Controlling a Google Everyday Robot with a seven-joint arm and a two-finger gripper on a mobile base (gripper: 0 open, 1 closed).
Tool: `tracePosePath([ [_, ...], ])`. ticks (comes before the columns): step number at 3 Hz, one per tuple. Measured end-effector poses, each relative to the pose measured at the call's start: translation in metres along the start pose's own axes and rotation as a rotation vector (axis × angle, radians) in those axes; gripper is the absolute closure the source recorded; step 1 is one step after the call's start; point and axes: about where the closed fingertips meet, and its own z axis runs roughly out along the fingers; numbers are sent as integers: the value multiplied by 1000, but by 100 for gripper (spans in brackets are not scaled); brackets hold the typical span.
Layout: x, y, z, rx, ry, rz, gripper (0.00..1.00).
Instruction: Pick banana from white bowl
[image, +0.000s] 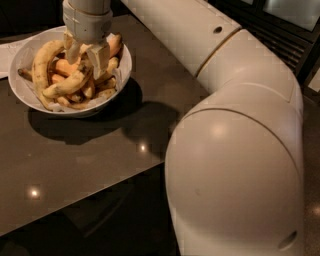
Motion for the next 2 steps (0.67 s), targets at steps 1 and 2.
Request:
tracePosePath([
  [1,3,-1,4,-5,-2,-7,48],
  [2,3,-1,6,-8,-5,-10,47],
])
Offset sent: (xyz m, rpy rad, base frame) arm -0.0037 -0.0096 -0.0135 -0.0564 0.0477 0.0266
